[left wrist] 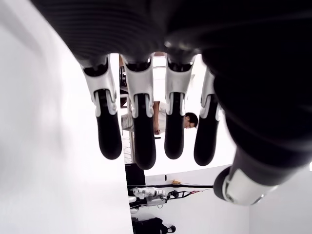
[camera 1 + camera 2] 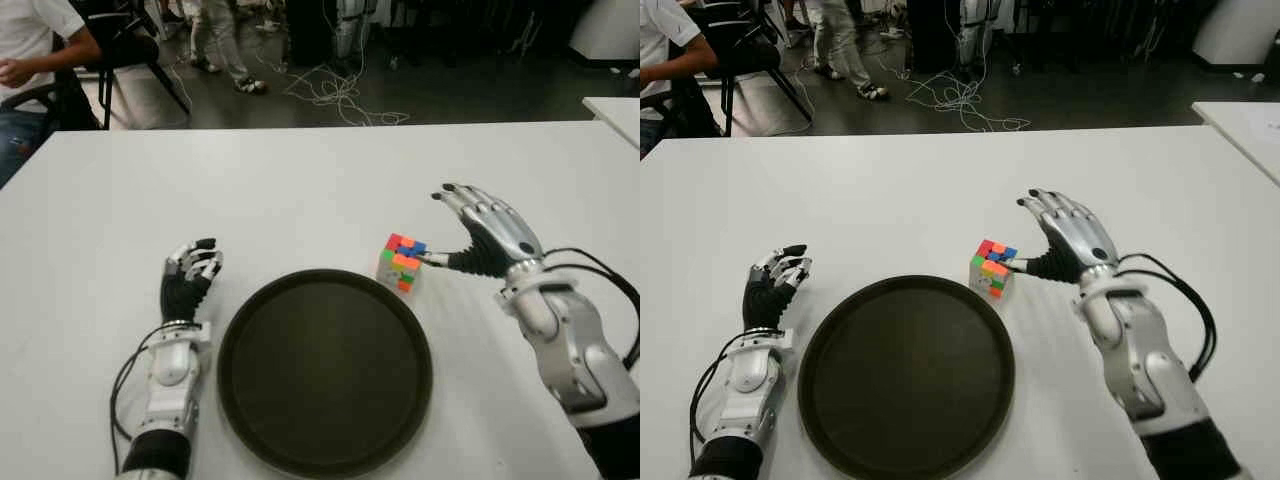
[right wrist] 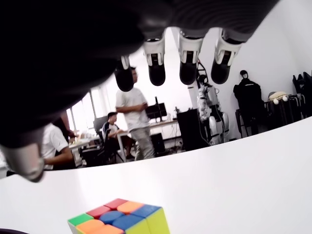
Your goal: Pick up the Rubik's Cube and put it in the plate
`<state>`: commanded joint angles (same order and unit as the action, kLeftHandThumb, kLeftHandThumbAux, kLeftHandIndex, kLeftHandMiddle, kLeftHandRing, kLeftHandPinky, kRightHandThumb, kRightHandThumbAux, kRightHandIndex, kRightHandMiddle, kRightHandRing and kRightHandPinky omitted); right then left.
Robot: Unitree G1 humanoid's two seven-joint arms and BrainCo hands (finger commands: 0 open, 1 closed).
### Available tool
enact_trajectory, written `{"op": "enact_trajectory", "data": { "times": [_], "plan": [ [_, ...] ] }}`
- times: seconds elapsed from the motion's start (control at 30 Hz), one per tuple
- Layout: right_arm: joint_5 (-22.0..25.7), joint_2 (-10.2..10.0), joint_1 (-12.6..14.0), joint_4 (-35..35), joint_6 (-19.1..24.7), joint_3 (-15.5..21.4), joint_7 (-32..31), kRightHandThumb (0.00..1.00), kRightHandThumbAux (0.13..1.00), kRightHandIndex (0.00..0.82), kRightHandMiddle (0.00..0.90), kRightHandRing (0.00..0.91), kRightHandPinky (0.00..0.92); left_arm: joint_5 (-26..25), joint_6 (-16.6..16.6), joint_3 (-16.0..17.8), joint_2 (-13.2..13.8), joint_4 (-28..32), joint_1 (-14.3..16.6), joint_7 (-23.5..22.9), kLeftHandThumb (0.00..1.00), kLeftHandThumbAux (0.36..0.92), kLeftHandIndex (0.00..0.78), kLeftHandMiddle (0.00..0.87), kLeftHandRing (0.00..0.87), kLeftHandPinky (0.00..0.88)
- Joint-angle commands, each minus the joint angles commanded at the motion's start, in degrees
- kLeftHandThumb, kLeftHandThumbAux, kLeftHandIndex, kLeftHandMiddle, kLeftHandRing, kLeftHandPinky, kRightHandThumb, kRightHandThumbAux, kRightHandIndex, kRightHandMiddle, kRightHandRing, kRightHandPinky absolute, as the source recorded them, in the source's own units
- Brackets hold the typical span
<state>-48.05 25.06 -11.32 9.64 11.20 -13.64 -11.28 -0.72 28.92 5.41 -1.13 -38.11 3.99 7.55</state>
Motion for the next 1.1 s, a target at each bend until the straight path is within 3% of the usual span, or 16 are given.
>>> {"op": "enact_trajectory", "data": {
  "times": [0.37, 0.63, 1.1],
  "plan": [
    [-1.27, -0.98, -2.99, -2.66, 1.8, -2.61, -1.7, 0.198, 0.483, 0.0, 0.0, 0.0, 0.065, 0.95, -0.39, -0.81, -0.52, 2.4, -1.03, 0.47, 0.7, 0.71, 0.414, 0.328, 0.364, 0.416],
    [-0.74, -2.07, -4.94, -4.42, 2.34, -3.78, -3.19, 0.222, 0.489, 0.0, 0.0, 0.0, 0.036, 1.81, -1.33, -1.2, -0.48, 4.17, -1.56, 0.8, 0.7, 0.711, 0.414, 0.346, 0.386, 0.423],
    [-1.92, -3.72, -9.32, -10.7, 3.57, -7.21, -3.45, 0.16, 0.521, 0.0, 0.0, 0.0, 0.058, 1.78, -4.25, -1.48, -1.29, 8.7, -3.14, 0.53, 0.703, 0.71, 0.415, 0.354, 0.383, 0.414]
  ]
}}
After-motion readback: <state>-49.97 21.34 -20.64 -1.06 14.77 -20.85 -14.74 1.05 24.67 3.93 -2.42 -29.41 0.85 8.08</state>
